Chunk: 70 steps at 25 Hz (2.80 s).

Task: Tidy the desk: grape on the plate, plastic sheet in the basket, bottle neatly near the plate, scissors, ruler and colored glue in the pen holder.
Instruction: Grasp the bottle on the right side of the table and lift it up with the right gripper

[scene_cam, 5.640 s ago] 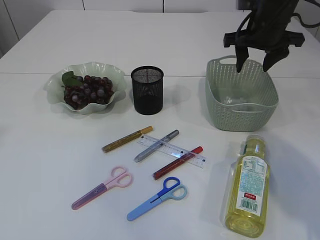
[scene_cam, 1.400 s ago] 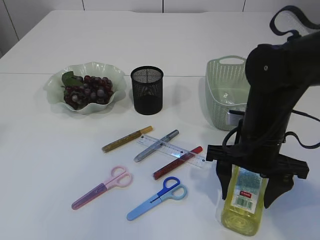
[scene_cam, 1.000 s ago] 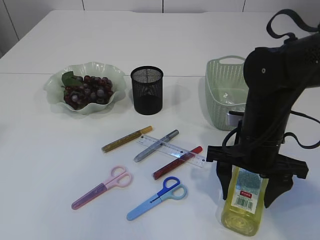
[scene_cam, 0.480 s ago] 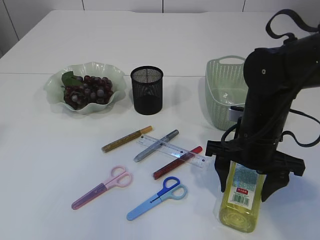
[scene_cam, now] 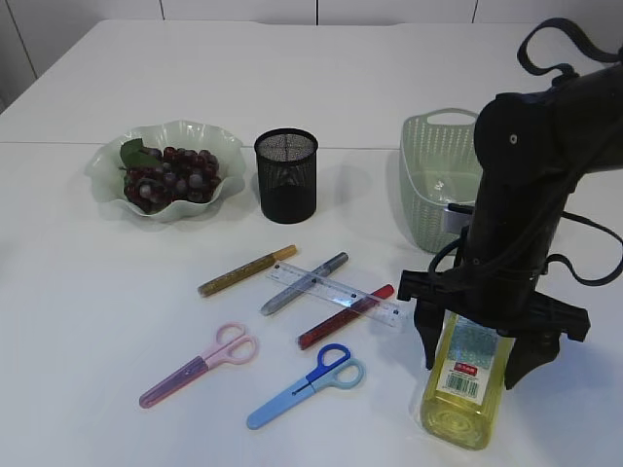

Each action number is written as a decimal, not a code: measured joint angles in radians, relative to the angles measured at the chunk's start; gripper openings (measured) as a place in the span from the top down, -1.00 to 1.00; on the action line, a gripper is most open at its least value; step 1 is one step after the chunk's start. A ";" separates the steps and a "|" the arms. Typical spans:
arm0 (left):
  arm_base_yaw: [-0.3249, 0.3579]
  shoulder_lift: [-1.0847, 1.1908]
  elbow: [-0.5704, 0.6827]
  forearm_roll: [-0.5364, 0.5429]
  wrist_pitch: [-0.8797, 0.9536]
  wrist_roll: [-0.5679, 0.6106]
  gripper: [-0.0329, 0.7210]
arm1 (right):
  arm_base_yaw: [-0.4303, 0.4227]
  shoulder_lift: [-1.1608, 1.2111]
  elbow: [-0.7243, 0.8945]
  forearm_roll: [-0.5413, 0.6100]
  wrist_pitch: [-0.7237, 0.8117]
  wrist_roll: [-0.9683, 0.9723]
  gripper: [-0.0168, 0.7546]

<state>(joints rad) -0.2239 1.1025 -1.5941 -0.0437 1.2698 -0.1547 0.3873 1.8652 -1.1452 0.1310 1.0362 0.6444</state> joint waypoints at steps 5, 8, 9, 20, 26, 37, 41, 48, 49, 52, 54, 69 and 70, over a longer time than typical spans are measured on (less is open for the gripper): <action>0.000 0.000 0.000 0.000 0.000 0.000 -0.23 | 0.000 0.015 0.000 0.002 -0.007 0.005 -0.64; 0.000 0.000 0.000 0.000 0.000 0.002 -0.23 | 0.000 0.041 0.000 0.002 -0.003 0.012 -0.65; 0.000 0.000 0.000 0.000 0.000 0.002 -0.23 | 0.000 0.047 0.000 0.002 -0.003 0.017 -0.65; 0.000 0.000 0.000 -0.002 0.000 0.002 -0.23 | 0.000 0.063 0.000 -0.004 -0.007 0.040 -0.61; 0.000 0.000 0.000 -0.002 0.000 0.002 -0.23 | 0.000 0.069 -0.002 -0.008 -0.007 0.042 -0.61; 0.000 0.000 0.000 -0.002 0.000 0.002 -0.23 | 0.000 0.069 -0.003 -0.024 -0.013 0.042 -0.45; 0.000 0.000 0.000 -0.002 0.000 0.002 -0.23 | 0.002 0.069 -0.004 -0.045 -0.013 0.042 -0.39; 0.000 0.000 0.000 -0.002 0.000 0.002 -0.23 | 0.002 0.069 -0.006 -0.066 -0.015 -0.037 -0.38; 0.000 0.000 0.000 -0.002 0.000 0.002 -0.23 | 0.002 0.069 -0.006 -0.070 -0.015 -0.069 -0.38; 0.000 0.000 0.000 -0.002 0.000 0.002 -0.23 | 0.002 0.069 -0.006 -0.076 -0.009 -0.163 -0.38; 0.000 0.000 0.000 -0.002 0.000 0.002 -0.23 | 0.002 0.069 -0.006 -0.082 -0.004 -0.210 -0.38; 0.000 0.000 0.000 -0.002 0.000 0.002 -0.23 | 0.002 0.024 -0.002 -0.095 -0.007 -0.513 -0.37; 0.000 0.000 0.000 -0.002 0.000 0.002 -0.23 | 0.002 0.007 0.000 -0.095 -0.012 -0.525 -0.37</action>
<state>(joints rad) -0.2239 1.1025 -1.5941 -0.0455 1.2698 -0.1531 0.3892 1.8721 -1.1449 0.0358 1.0239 0.1196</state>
